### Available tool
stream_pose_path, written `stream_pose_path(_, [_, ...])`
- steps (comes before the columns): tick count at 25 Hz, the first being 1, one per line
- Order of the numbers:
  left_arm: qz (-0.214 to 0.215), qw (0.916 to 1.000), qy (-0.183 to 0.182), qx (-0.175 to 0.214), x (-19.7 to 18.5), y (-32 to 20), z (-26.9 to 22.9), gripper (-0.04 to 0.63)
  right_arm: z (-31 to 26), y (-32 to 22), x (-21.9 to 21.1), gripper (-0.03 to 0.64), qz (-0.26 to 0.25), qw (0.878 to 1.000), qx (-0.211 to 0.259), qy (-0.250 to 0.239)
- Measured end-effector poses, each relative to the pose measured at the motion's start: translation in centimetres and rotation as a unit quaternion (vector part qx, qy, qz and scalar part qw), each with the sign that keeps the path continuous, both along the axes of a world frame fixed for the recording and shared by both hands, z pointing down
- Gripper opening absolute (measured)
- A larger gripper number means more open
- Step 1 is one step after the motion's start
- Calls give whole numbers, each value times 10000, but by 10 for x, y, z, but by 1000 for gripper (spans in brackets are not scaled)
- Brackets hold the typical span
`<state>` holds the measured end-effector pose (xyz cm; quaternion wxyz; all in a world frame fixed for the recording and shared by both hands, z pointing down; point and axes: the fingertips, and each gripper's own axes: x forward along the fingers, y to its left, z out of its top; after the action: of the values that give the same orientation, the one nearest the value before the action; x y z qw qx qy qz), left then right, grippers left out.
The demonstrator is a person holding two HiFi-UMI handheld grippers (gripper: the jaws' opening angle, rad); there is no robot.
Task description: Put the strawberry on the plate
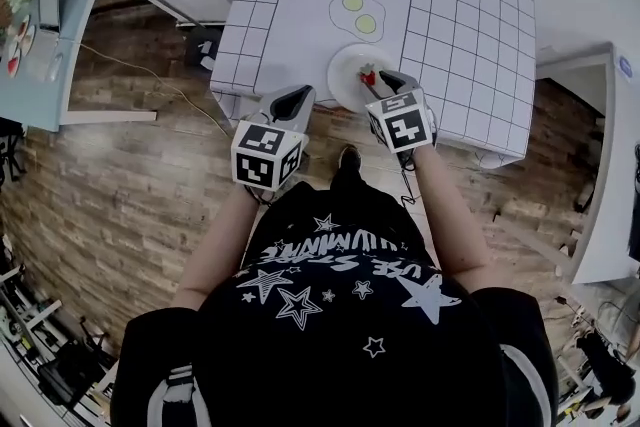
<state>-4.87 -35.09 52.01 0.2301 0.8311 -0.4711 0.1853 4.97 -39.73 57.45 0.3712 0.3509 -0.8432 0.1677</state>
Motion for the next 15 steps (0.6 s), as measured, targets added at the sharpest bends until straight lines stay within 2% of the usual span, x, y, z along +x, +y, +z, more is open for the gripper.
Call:
stream_pose_path(6, [80,9997,99,198,-14,15,-17,9,-34,7,7,152,529,9973,416,-288])
stream_pose_path(11, [253,9976,139,630,-30,69,-18,9,-56,52,-1,150,826,9890,1030,-664])
stream_pose_path(15, [244,9973,225,656,-39,81,-34,9,-78,62,1,150,966,9868,1069,-744])
